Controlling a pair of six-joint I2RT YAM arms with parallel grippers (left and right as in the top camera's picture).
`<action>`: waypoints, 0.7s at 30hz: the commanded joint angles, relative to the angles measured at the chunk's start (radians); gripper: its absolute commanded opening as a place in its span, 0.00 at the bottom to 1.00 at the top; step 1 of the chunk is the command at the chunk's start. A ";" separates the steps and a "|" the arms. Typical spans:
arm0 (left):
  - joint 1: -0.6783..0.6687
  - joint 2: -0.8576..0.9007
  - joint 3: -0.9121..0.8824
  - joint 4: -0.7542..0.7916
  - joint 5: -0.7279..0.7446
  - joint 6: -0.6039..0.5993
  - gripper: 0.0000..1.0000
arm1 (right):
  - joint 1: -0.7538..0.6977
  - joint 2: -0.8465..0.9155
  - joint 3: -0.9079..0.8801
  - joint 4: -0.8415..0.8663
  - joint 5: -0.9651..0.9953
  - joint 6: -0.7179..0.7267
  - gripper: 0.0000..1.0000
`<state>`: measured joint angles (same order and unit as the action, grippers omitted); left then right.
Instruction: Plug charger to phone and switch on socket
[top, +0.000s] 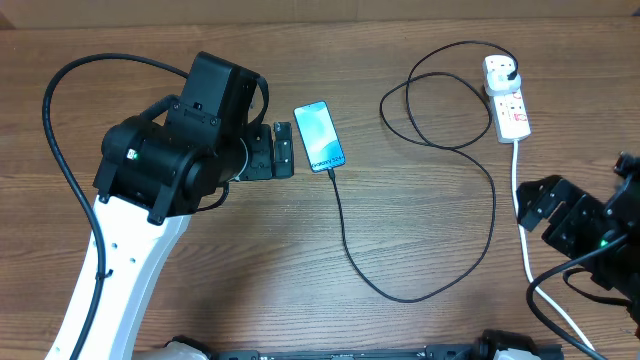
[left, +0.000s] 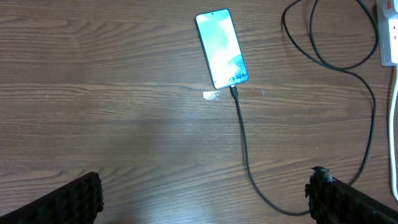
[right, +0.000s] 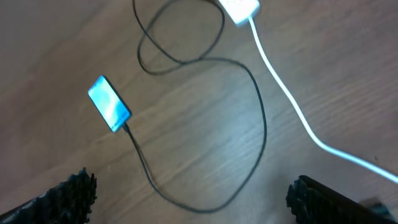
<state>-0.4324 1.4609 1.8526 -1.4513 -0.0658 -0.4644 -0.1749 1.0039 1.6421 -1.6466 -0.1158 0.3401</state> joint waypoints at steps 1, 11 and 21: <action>-0.005 0.005 -0.003 0.000 -0.020 -0.007 1.00 | 0.006 0.008 -0.007 -0.010 -0.001 0.001 1.00; -0.005 0.005 -0.003 0.000 -0.020 -0.007 0.99 | 0.006 0.009 -0.007 -0.010 -0.001 0.001 1.00; -0.005 0.005 -0.003 0.000 -0.020 -0.007 1.00 | 0.006 0.009 -0.007 -0.009 0.018 -0.008 1.00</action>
<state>-0.4324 1.4609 1.8526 -1.4513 -0.0658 -0.4644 -0.1749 1.0183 1.6413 -1.6608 -0.1120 0.3397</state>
